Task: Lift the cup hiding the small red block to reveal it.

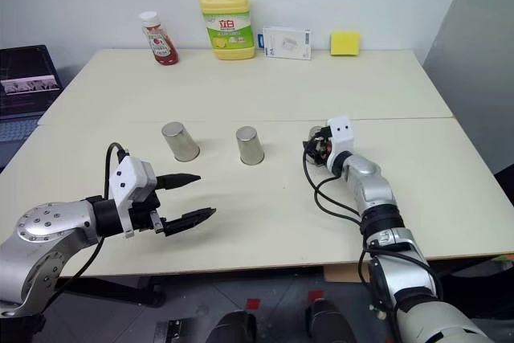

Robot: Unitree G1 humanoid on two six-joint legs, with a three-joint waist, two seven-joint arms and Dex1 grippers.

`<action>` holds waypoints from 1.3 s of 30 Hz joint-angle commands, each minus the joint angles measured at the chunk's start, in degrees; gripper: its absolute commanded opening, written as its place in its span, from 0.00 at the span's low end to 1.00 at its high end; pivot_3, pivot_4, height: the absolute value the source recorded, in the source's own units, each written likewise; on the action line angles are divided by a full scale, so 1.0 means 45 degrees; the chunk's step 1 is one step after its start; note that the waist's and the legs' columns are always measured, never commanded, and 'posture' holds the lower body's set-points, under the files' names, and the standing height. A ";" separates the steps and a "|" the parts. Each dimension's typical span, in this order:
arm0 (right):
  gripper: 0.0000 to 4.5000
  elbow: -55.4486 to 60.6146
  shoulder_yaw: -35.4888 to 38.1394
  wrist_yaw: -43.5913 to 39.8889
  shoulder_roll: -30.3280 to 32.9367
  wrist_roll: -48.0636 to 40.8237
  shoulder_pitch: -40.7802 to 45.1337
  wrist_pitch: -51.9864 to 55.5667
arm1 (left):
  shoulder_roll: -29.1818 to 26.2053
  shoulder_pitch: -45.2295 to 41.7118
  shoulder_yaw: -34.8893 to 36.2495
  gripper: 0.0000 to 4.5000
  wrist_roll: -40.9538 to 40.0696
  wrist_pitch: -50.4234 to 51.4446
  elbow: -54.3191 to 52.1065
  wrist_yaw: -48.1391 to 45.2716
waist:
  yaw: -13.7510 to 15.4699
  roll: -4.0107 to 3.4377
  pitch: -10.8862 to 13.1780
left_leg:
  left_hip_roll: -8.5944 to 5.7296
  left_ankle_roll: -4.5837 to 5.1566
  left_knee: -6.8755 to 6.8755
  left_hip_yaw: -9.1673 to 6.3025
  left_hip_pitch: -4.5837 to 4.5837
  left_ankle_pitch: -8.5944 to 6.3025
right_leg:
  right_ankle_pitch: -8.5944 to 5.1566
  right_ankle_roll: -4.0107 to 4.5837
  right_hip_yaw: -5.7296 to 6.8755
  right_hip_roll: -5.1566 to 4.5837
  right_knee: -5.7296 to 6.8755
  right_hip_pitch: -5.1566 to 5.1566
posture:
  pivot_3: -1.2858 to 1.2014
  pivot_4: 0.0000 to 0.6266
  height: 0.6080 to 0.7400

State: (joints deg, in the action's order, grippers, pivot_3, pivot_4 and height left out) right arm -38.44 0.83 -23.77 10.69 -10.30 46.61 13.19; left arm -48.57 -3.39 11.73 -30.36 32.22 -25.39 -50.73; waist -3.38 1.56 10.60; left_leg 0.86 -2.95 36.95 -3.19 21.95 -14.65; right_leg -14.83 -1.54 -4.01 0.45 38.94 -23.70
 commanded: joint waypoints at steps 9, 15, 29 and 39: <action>0.60 0.6795 0.0521 0.0987 0.1270 0.0185 -0.1720 0.2179 | 0.0005 -0.0116 0.0222 1.00 -0.0320 0.0270 -0.0782 0.0219 | 0.0053 -0.0003 0.0001 | -0.0002 0.0000 0.0000 -0.0010 0.0013 0.0000 | -0.0001 -0.0002 0.0004 -0.0004 0.0000 -0.0004 | 0.52 0.24 1.00; 0.60 0.6750 0.0536 0.1996 0.1378 0.0661 -0.2621 0.2845 | 0.0119 -0.0405 -0.0151 1.00 -0.0285 0.0236 -0.0623 0.0242 | 0.0004 -0.0002 0.0001 | -0.0005 0.0000 0.0004 -0.0003 0.0008 0.0000 | -0.0034 -0.0056 -0.0002 -0.0007 0.0000 -0.0004 | 0.52 0.24 1.00; 0.99 0.5676 0.2032 0.2754 0.0388 -0.0528 -0.2216 0.2625 | 0.0139 -0.0254 0.0329 1.00 -0.0163 0.0126 -0.0301 0.0348 | -0.0077 -0.0005 0.0003 | 0.0002 0.0001 -0.0001 0.0011 0.0010 0.0000 | -0.0024 -0.0043 -0.0016 0.0007 -0.0002 -0.0009 | 0.52 0.24 1.00; 0.99 1.2292 0.1938 -0.0610 0.2738 -0.2581 -0.4917 0.3215 | -0.0842 0.0357 0.2095 1.00 0.0410 0.1197 -0.0083 0.1481 | 0.0012 -0.0013 0.0008 | 0.0007 0.0000 -0.0005 0.0000 0.0013 0.0000 | -0.0032 -0.0054 -0.0007 0.0008 -0.0006 -0.0012 | 0.52 0.24 1.00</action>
State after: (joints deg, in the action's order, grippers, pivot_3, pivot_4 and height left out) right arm 9.80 8.90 -21.35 20.31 -17.36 26.19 24.16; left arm -50.69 -2.48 17.49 -28.97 37.18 -24.85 -43.96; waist -3.33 1.50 10.64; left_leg 0.89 -2.95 36.91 -3.19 22.02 -14.65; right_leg -14.98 -1.78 -4.05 0.47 38.91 -23.76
